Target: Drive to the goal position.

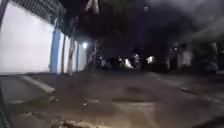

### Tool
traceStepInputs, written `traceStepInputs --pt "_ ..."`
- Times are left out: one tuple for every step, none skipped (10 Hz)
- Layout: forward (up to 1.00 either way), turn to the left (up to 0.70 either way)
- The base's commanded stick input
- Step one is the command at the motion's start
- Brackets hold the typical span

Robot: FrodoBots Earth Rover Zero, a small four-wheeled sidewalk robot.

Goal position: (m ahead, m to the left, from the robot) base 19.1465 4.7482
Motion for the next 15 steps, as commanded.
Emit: traceStepInputs --pt "0.7 0.0" --pt "0.7 0.0" --pt "0.7 0.0" --pt "0.7 0.0" --pt "0.7 0.0" --pt "0.7 0.0" --pt "0.7 0.0" --pt "0.7 0.0" --pt "0.7 0.0" --pt "0.7 0.0" --pt "0.7 0.0" --pt "0.7 0.0" --pt "0.7 0.0" --pt "0.7 -0.02" --pt "0.7 -0.2"
